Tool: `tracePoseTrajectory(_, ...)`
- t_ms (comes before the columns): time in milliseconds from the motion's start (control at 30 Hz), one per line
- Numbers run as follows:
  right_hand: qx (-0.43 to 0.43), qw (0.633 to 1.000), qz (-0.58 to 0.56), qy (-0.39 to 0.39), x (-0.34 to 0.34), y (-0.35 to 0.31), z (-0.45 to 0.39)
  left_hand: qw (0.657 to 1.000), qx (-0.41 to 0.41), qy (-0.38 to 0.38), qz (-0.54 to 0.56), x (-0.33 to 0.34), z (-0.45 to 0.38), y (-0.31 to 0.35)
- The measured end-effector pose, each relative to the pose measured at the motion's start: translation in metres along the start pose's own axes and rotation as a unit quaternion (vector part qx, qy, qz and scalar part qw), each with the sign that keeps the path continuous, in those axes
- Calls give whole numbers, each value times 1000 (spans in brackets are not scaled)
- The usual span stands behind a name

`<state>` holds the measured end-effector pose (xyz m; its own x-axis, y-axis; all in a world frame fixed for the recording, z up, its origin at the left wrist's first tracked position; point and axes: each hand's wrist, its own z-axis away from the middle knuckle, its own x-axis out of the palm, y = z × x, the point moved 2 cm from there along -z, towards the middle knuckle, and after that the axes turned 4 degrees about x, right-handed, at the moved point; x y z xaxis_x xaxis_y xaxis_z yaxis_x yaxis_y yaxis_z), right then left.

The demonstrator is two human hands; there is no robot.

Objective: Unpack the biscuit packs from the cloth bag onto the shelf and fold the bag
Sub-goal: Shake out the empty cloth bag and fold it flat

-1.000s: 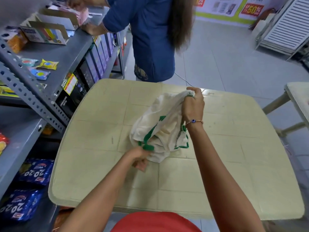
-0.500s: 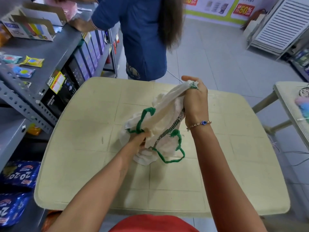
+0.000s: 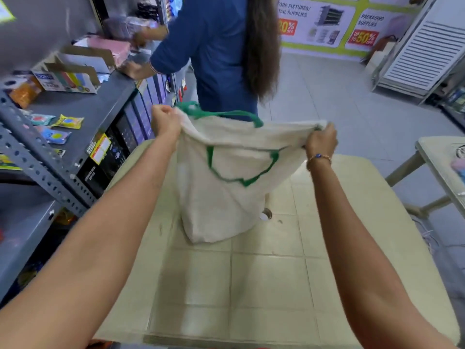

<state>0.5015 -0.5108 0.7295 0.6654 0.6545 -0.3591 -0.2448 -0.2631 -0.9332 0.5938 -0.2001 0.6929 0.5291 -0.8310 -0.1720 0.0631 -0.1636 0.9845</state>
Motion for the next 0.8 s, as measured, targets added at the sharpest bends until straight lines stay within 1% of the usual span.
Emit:
tracePoseTrajectory(67, -38, 993, -101, 53, -14, -23, -15, 993, 49, 53, 89, -14, -21, 22)
tracePoseTrajectory(100, -62, 985, -143, 67, -20, -27, -19, 988, 79, 60, 117, -22, -20, 37)
tracePoseTrajectory(133, -85, 977, -175, 82, -25, -29, -20, 983, 109, 64, 133, -27, -24, 44)
tracePoseTrajectory(233, -114, 956, -244, 116, -32, -28, -1, 964, 200, 85, 156, -42, -8, 57)
tracePoseTrajectory(300, -128, 947, -267, 120, -31, -11, 18, 959, 217, 91, 161, -52, 9, 37)
tracePoseTrajectory(367, -134, 946, -269, 119, -29, 21, 41, 965, 196, 96, 143, -63, 28, -4)
tracePoseTrajectory(433, -120, 957, -241, 104, -26, 66, 66, 982, 141, 106, 63, -76, 45, -66)
tracePoseTrajectory(500, -85, 975, -186, 84, -27, 116, 97, 992, 74, 100, -34, -94, 63, -131)
tracePoseTrajectory(567, -23, 990, -124, 60, -32, 165, 125, 992, -4, 73, -106, -116, 83, -184)
tracePoseTrajectory(633, 65, 996, -68, 6, -40, 208, 144, 982, -49, 34, -178, -136, 103, -219)
tracePoseTrajectory(667, 109, 993, -33, -42, -44, 227, 149, 977, -60, 15, -203, -146, 113, -232)
tracePoseTrajectory(700, 150, 983, 11, -108, -47, 242, 151, 973, -63, -7, -224, -155, 122, -240)
tracePoseTrajectory(733, 184, 962, 56, -192, -51, 254, 154, 965, -66, -34, -252, -165, 130, -251)
tracePoseTrajectory(767, 209, 935, 89, -273, -55, 260, 156, 956, -65, -67, -279, -174, 136, -258)
tracePoseTrajectory(800, 228, 909, 108, -333, -59, 263, 157, 950, -66, -96, -291, -184, 138, -269)
